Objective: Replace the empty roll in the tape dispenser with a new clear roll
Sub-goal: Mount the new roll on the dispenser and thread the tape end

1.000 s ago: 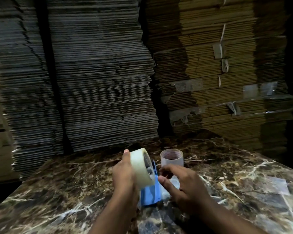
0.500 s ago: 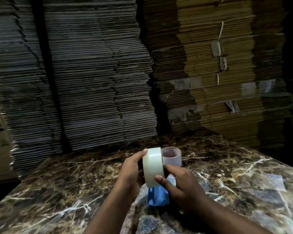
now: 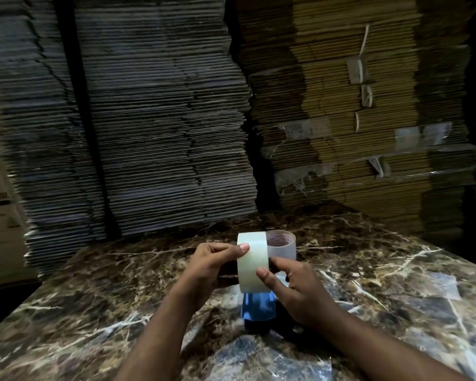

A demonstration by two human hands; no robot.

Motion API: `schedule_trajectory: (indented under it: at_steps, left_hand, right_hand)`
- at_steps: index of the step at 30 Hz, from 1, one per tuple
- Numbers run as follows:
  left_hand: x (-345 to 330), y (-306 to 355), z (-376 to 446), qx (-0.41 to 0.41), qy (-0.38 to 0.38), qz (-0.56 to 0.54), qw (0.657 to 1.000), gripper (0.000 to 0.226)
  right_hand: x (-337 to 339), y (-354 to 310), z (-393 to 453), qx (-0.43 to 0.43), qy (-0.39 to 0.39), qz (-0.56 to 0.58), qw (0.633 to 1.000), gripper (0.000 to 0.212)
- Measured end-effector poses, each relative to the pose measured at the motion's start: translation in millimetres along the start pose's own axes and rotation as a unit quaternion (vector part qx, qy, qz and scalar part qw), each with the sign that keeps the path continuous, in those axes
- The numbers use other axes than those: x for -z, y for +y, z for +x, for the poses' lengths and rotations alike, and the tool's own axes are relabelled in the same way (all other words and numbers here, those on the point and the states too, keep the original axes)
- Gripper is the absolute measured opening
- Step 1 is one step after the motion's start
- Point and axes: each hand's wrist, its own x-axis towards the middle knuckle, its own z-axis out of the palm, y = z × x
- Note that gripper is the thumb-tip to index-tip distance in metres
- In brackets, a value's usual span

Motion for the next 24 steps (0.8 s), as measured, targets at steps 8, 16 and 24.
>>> schedule_trajectory:
  at_steps: [8,16,24]
  left_hand:
    - [9.8,-2.2,-2.0,0.001,-0.058,0.047,0.997,0.040]
    - [16.6,-6.9,-2.4,0.022,-0.098,0.098,0.990,0.030]
    - [22.0,-14.2,-2.2,0.024,-0.137,0.142,0.980,0.026]
  right_hand:
    - [4.3,4.0,-2.0,-0.001,-0.001,-0.030,1.000,0.027]
    - [9.1,7.6,-5.1,0.012,-0.036,-0.053,0.998,0.029]
    - [11.9,11.8,-5.3,0.052,-0.066,-0.127,0.988,0.027]
